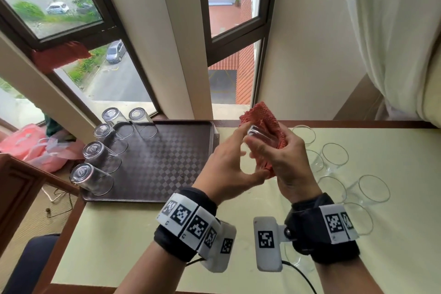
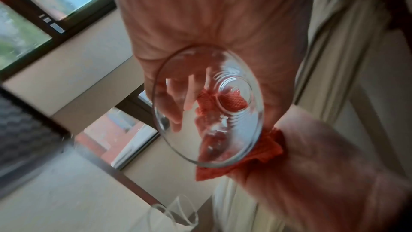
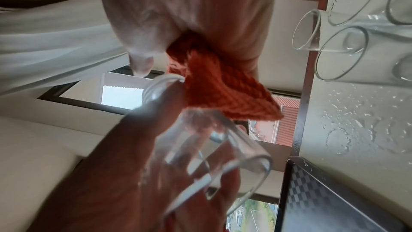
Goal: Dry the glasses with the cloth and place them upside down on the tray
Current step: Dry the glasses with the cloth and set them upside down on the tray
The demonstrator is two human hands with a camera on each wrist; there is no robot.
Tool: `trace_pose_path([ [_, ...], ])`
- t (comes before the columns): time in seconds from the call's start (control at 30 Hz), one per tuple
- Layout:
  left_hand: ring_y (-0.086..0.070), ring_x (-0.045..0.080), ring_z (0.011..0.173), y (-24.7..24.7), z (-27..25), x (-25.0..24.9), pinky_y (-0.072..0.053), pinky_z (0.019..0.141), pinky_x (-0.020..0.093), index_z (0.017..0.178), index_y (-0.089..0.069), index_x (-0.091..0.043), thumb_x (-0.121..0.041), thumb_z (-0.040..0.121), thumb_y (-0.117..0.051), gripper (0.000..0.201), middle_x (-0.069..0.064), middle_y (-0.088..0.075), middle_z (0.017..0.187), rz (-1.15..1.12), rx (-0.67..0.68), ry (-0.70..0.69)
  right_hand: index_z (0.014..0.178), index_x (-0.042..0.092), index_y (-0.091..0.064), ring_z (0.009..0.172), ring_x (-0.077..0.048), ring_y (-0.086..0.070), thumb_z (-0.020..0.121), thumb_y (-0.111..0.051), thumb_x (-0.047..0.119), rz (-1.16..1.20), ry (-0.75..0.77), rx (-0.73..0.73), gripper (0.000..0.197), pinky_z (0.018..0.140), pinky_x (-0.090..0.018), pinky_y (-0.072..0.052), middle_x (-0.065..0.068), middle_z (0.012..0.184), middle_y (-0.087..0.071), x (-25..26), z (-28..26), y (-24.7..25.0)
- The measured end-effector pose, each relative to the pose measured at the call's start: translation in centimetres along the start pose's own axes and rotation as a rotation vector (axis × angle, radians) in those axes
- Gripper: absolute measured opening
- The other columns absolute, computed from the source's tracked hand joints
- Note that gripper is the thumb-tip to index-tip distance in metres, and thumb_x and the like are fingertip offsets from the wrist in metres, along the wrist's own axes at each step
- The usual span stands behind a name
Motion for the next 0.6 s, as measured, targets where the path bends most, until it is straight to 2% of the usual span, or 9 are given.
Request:
trace_pose_path([
  [0.07, -0.05, 0.013, 0.129, 0.1, 0.0, 0.3, -0.045, 0.09, 0.009, 0.154, -0.025, -0.025, -0.026, 0.077, -0.085, 0.098, 0.002, -0.044, 0.152, -0.097, 0.014, 0.017, 0.111, 0.019, -0.069, 0.085, -0.023, -0.071, 0.077, -0.065, 0.049, 0.069, -0.075, -0.021, 0.045, 0.074, -0.043, -0.054, -0.005, 0.097, -0.076, 0.1, 0.0, 0.0],
  [0.1, -0.05, 0.015, 0.132, 0.3, 0.0, 0.3, -0.045, 0.092, 0.012, 0.153, -0.027, -0.026, -0.031, 0.075, -0.086, 0.098, 0.0, -0.042, 0.154, -0.192, 0.026, 0.045, 0.111, 0.021, -0.07, 0.088, -0.026, -0.072, 0.081, -0.055, 0.055, 0.095, -0.102, -0.021, 0.048, 0.077, -0.045, -0.054, -0.007, 0.1, -0.076, 0.1, -0.1, 0.0],
  [0.2, -0.051, 0.015, 0.134, 0.3, 0.1, 0.7, -0.043, 0.111, 0.042, 0.148, -0.036, -0.018, -0.039, 0.07, -0.083, 0.093, -0.001, -0.052, 0.147, -0.479, 0.011, 0.095, 0.11, 0.022, -0.071, 0.106, -0.033, -0.07, 0.087, -0.036, 0.063, 0.156, -0.146, 0.029, 0.059, 0.096, -0.054, -0.052, -0.015, 0.112, -0.073, -0.2, -0.7, -0.3],
  [0.27, -0.058, 0.019, 0.126, 0.2, 0.2, 0.7, -0.044, 0.11, 0.051, 0.142, -0.04, -0.015, -0.035, 0.071, -0.078, 0.082, 0.006, -0.06, 0.135, -0.641, -0.041, 0.116, 0.118, 0.018, -0.069, 0.114, -0.037, -0.066, 0.09, -0.032, 0.065, 0.213, -0.155, 0.085, 0.066, 0.101, -0.055, -0.05, -0.02, 0.119, -0.07, -0.8, -1.1, -0.8],
  [0.3, -0.061, 0.024, 0.123, 0.2, 0.3, 0.7, -0.047, 0.107, 0.052, 0.14, -0.041, -0.015, -0.034, 0.073, -0.077, 0.079, 0.011, -0.061, 0.131, -0.701, -0.073, 0.126, 0.123, 0.016, -0.066, 0.117, -0.036, -0.064, 0.09, -0.036, 0.067, 0.232, -0.147, 0.118, 0.068, 0.101, -0.052, -0.051, -0.019, 0.123, -0.068, -1.0, -1.3, -0.9],
  [0.37, -0.061, 0.033, 0.121, 0.3, 0.4, 0.7, -0.049, 0.103, 0.054, 0.139, -0.042, -0.013, -0.029, 0.077, -0.076, 0.073, 0.02, -0.06, 0.13, -0.794, -0.127, 0.13, 0.13, 0.017, -0.061, 0.121, -0.033, -0.062, 0.084, -0.059, 0.068, 0.192, -0.126, 0.206, 0.069, 0.098, -0.046, -0.053, -0.016, 0.128, -0.066, -1.4, -1.4, -1.1],
  [0.43, -0.058, 0.039, 0.123, 0.3, 0.5, 0.7, -0.048, 0.103, 0.057, 0.142, -0.041, -0.01, -0.022, 0.083, -0.073, 0.068, 0.024, -0.056, 0.134, -0.893, -0.149, 0.137, 0.13, 0.017, -0.059, 0.118, -0.031, -0.064, 0.071, -0.081, 0.048, 0.101, -0.097, 0.265, 0.07, 0.096, -0.042, -0.054, -0.013, 0.124, -0.067, -1.5, -1.3, -0.9],
  [0.5, -0.056, 0.039, 0.126, 0.3, 0.4, 0.8, -0.047, 0.105, 0.057, 0.144, -0.04, -0.009, -0.029, 0.083, -0.077, 0.074, 0.025, -0.054, 0.138, -0.984, -0.148, 0.149, 0.125, 0.018, -0.061, 0.112, -0.03, -0.067, 0.068, -0.082, 0.03, 0.067, -0.088, 0.287, 0.063, 0.092, -0.04, -0.055, -0.011, 0.117, -0.07, -1.6, -1.3, -0.9],
  [0.6, -0.057, 0.039, 0.127, 0.3, 0.3, 0.9, -0.048, 0.104, 0.056, 0.145, -0.04, -0.011, -0.045, 0.07, -0.087, 0.094, 0.024, -0.054, 0.139, -1.046, -0.133, 0.18, 0.121, 0.015, -0.063, 0.105, -0.035, -0.069, 0.066, -0.082, 0.03, 0.039, -0.098, 0.266, 0.06, 0.09, -0.051, -0.057, -0.015, 0.112, -0.07, -1.9, -1.2, -1.0],
])
Point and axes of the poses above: each hand's wrist, its own z-axis towards the middle knuckle, its own y-axis out of the back of the hand, x = y × z, the point moved 1 cm from there along z, towards the middle knuckle
